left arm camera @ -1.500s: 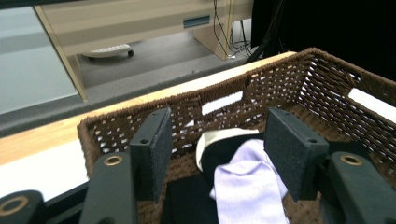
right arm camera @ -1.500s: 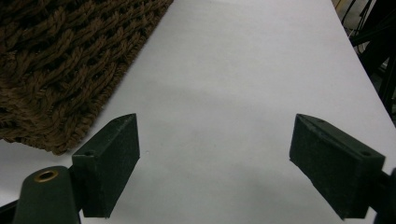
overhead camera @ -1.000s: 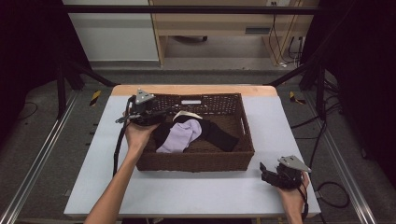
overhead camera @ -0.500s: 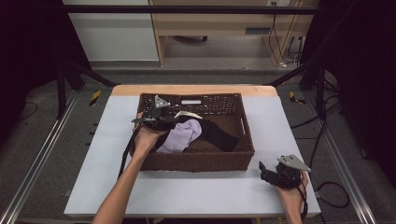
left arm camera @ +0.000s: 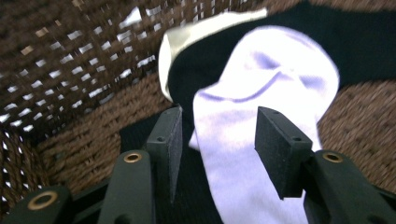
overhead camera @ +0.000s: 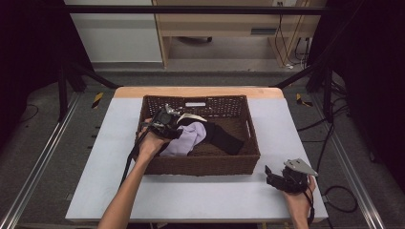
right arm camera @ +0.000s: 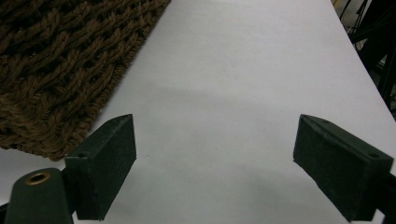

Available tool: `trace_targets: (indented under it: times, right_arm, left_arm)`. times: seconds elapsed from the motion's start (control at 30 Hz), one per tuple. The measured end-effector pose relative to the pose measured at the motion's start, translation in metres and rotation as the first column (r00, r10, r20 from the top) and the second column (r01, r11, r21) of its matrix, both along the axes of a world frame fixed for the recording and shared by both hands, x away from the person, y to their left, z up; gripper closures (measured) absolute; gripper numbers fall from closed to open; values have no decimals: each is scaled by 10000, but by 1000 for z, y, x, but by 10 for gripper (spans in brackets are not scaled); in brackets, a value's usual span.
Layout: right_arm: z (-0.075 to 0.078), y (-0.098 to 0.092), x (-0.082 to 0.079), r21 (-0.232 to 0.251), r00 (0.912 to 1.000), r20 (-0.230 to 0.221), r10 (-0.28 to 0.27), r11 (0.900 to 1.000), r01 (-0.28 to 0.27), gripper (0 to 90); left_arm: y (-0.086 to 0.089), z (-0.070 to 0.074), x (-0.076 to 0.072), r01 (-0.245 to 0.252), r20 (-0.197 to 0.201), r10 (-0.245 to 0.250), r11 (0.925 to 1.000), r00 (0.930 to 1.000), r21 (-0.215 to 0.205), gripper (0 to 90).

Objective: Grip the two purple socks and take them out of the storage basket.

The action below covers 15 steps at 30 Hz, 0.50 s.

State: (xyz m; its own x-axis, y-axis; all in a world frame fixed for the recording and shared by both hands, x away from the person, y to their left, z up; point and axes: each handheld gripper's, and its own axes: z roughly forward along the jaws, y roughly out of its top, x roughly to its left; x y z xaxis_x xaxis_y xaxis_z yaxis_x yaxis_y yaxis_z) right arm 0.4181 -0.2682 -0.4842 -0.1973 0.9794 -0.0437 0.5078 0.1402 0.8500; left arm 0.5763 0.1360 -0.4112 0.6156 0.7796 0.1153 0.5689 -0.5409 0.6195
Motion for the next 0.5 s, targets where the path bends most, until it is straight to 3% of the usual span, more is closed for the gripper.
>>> trace_targets:
  times: [0.17,0.33,0.5]
  right_arm:
    - [-1,1,-1,-149,10000,-7,10,9999,-10,130]
    - [-1,2,0,-199,10000,-61,23,9998,-25,122]
    - [-1,2,0,-156,10000,-58,38,9999,-39,122]
  left_arm:
    - [-7,-7,0,283,-527,-251,9978,9983,598,542]
    - [-7,-12,3,251,-1228,-165,9973,9923,688,546]
    - [-9,-17,4,460,-1650,-310,9951,9858,876,538]
